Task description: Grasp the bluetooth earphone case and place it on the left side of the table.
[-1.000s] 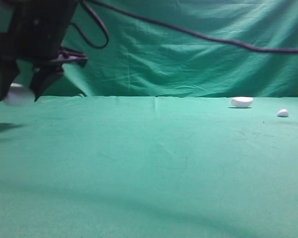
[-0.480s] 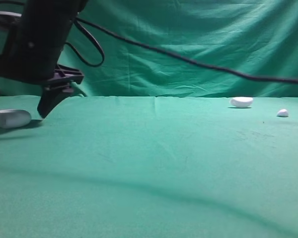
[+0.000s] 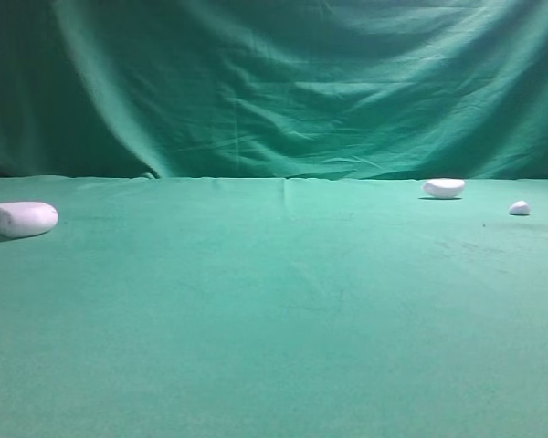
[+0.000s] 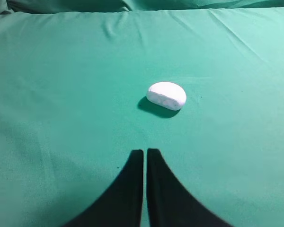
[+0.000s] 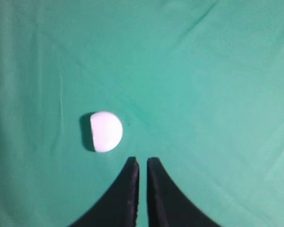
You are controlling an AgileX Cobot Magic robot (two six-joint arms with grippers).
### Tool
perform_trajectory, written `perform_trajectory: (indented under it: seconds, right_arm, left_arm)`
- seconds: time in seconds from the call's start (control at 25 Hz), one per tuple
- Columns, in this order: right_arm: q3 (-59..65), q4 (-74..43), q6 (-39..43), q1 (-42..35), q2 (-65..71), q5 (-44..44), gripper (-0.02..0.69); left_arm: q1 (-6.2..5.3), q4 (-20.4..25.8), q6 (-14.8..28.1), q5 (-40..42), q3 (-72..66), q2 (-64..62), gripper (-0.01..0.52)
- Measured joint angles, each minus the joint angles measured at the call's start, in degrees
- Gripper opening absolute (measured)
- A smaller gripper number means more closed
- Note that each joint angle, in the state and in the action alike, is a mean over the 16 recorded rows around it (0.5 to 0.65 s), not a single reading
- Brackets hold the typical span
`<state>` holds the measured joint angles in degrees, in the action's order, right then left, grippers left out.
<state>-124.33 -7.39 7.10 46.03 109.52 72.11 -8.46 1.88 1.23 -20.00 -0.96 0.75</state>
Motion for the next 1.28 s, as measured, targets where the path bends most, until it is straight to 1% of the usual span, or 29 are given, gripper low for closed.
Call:
perform_trajectory:
  seconds: [0.12, 0.28, 0.56, 0.76, 0.96, 1.16, 1.28]
  right_arm:
    - [7.6, -0.1, 0.2, -1.7, -7.8, 0.0, 0.0]
    - [21.2, -0.2, 0.4, -3.6, -19.5, -1.9, 0.0]
    - [47.7, -0.3, 0.9, -5.2, -40.1, -9.8, 0.0]
    - [62.7, 0.3, 1.3, -5.3, -53.0, -15.3, 0.0]
    - [71.4, 1.1, 1.5, -5.3, -62.5, -16.6, 0.0]
    - [74.8, 1.4, 0.6, -5.7, -68.9, -15.6, 0.0]
    - [76.4, 1.3, -0.2, -7.2, -72.3, -16.3, 0.0]
  left_arm:
    - [0.0, 0.0, 0.0, 0.0, 0.0, 0.0, 0.0]
    - [0.0, 0.0, 0.0, 0.0, 0.0, 0.0, 0.0]
    - [0.0, 0.0, 0.0, 0.0, 0.0, 0.0, 0.0]
    - [0.0, 0.0, 0.0, 0.0, 0.0, 0.0, 0.0]
    - [0.0, 0.0, 0.0, 0.0, 0.0, 0.0, 0.0]
    - [0.0, 0.0, 0.0, 0.0, 0.0, 0.0, 0.0]
    - [0.0, 0.0, 0.0, 0.0, 0.0, 0.0, 0.0]
